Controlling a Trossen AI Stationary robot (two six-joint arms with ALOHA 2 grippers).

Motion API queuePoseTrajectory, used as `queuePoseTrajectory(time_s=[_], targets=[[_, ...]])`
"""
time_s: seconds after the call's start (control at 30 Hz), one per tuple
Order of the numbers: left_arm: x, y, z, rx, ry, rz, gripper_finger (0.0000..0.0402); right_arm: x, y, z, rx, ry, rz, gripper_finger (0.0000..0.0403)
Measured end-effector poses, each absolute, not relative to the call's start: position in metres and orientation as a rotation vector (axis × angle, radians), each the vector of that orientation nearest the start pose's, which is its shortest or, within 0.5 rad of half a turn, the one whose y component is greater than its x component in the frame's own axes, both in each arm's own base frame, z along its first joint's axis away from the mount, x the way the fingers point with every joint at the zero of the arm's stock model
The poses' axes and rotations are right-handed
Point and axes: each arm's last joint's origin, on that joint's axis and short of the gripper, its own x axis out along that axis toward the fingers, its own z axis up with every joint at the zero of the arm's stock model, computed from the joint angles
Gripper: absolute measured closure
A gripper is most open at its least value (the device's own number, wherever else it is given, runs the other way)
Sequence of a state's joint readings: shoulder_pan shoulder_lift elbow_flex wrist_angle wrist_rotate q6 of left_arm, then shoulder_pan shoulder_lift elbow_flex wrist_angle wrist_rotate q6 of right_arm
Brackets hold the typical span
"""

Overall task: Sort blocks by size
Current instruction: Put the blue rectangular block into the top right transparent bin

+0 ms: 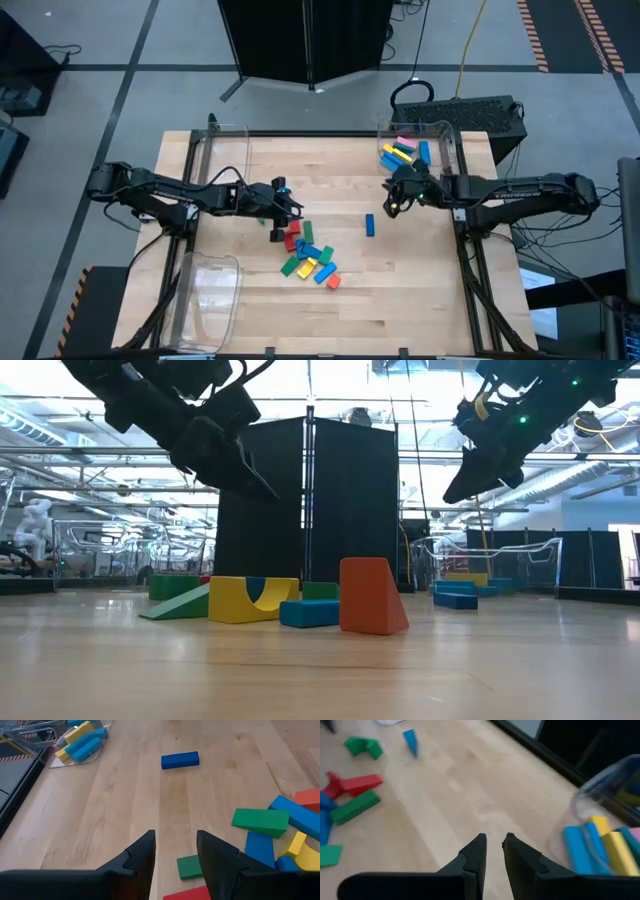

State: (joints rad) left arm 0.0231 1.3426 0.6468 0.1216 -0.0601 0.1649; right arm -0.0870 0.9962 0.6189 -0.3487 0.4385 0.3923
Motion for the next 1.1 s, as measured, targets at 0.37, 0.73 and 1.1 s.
queuePoseTrajectory(time_s=[0.37, 0.73, 1.1], targets=[[0.268, 0.006, 0.197, 0.133, 0.579, -0.001, 0.0256, 0.211, 0.005, 0.218, 0.221, 0.626, -0.491, 0.0344], [0.268, 0.006, 0.197, 0.131, 0.579, -0.007, 0.0256, 0.211, 0.031, 0.203, 0.273, 0.712, -0.444, 0.0344], [0.267, 0.007, 0.196, 0.137, 0.596, 0.014, 0.0256, 0.219, 0.055, 0.174, 0.396, 0.793, -0.512, 0.0344]])
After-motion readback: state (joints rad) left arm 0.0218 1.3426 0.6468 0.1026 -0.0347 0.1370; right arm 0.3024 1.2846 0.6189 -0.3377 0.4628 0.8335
